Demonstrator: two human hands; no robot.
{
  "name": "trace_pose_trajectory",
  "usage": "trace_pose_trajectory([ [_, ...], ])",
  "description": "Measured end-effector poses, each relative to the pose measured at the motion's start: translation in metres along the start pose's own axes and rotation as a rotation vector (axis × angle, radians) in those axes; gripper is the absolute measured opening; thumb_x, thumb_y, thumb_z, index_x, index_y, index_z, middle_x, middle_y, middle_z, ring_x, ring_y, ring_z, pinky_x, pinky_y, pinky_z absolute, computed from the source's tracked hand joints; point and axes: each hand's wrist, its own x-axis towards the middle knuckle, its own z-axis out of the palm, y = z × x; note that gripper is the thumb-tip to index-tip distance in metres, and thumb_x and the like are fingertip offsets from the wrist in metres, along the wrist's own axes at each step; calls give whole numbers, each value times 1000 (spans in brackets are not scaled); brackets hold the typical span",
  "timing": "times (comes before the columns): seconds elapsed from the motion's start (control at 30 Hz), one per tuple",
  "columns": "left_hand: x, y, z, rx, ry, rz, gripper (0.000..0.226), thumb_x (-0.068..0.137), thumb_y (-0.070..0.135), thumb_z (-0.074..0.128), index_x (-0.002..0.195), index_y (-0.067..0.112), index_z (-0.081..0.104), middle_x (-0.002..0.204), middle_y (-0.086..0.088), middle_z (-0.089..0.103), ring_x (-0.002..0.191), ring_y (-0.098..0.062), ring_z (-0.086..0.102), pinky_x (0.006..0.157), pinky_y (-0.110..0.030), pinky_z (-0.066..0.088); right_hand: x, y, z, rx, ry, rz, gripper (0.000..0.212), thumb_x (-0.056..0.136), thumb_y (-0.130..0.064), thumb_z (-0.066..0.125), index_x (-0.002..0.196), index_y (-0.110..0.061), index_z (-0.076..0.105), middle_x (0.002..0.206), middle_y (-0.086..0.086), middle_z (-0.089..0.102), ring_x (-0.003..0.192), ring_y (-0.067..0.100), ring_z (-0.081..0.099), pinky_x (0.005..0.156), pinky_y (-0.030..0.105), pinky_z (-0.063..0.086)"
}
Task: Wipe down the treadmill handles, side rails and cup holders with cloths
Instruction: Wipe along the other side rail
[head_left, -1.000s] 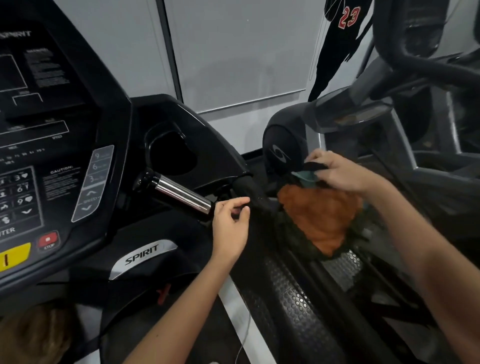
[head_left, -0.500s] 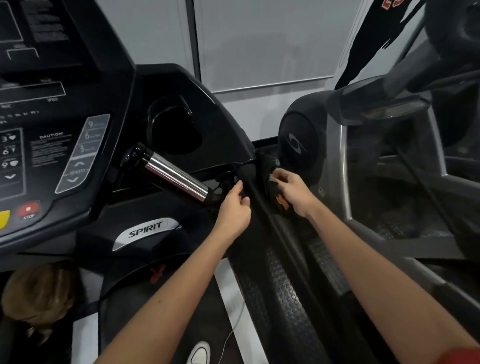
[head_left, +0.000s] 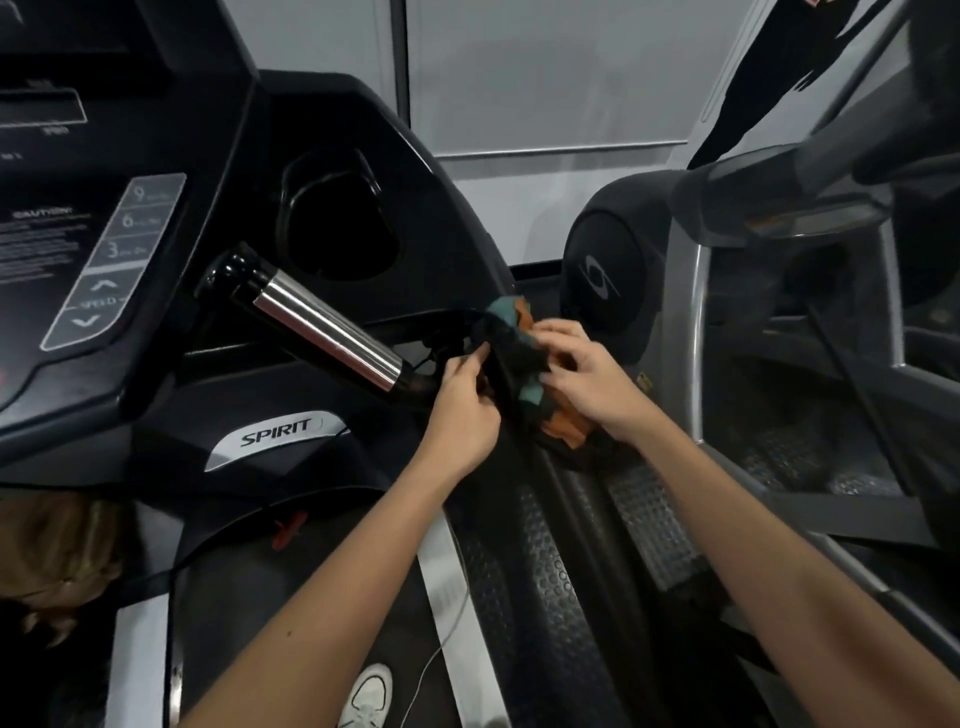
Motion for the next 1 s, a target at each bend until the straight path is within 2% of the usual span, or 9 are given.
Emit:
trace_pose_trajectory([
  [0.07, -1, 0, -1, 1, -5, 5, 55, 91, -10, 37, 143, 9, 32, 141, -1, 32, 126, -6, 34, 97, -3, 21, 13, -2, 4, 16, 5, 0, 39, 89, -8, 57, 125, -21, 52, 124, -3, 39, 112, 2, 42, 89, -2, 31],
  [0.13, -1, 1, -1, 7, -9, 7, 55, 92, -8, 38, 144, 10, 32, 134, 2, 35, 124, -6, 37, 104, -12, 25, 15, 3, 4, 60, 29, 5, 37, 89, -10, 57, 123, -23, 51, 125, -2, 42, 111, 6, 46, 95, 11, 36],
  [0.2, -1, 0, 0, -2, -8, 4, 54, 93, -7, 38, 144, 11, 31, 125, 6, 36, 121, -8, 41, 109, -21, 29, 9, 10, 0, 105, 55, -2, 32, 88, -3, 56, 112, -26, 56, 120, -2, 51, 106, 9, 53, 97, 26, 40],
  [0.33, -2, -1, 1, -66, -25, -33, 54, 96, -2, 40, 146, 13, 27, 123, 11, 34, 127, -15, 42, 108, -30, 36, -25, 24, -14, 143, 45, 15, 31, 83, 13, 56, 92, -15, 66, 107, 6, 60, 96, 11, 60, 92, 26, 46],
  [0.43, -1, -2, 1, -71, -42, -34, 55, 96, 0, 41, 146, 15, 25, 125, 12, 33, 129, -16, 41, 105, -26, 39, -51, 30, -18, 159, 42, 33, 33, 76, 21, 57, 98, -3, 67, 104, 11, 60, 97, 16, 60, 94, 30, 47],
  [0.57, 1, -6, 0, -22, -47, -7, 57, 92, -5, 44, 145, 12, 29, 122, 7, 38, 123, -10, 43, 95, -3, 34, -24, 13, -12, -56, 44, -141, 28, 78, 12, 62, 101, -2, 68, 101, 2, 58, 94, 1, 58, 88, 13, 44],
  [0.67, 3, -9, -1, 19, -42, 17, 61, 89, -7, 47, 145, 13, 31, 122, 3, 39, 117, -6, 42, 81, 10, 29, 17, 3, 1, -126, 72, -185, 27, 85, 7, 55, 110, -1, 65, 111, 2, 51, 104, 5, 51, 93, 5, 36],
  [0.87, 3, -14, 0, -9, -54, 30, 64, 88, -11, 47, 145, 13, 30, 121, 6, 39, 115, -4, 44, 87, 4, 32, -6, 15, 8, 93, -16, -64, 42, 83, -14, 52, 124, -22, 45, 128, 2, 41, 118, -8, 42, 102, 6, 29],
  [1.0, 1, -17, 1, 29, -45, 58, 68, 86, -16, 44, 146, 13, 27, 119, 7, 40, 105, -4, 47, 81, 4, 32, -41, 28, -9, 101, 47, -50, 30, 82, 0, 56, 105, -18, 60, 115, -1, 55, 113, 5, 52, 102, 22, 37],
])
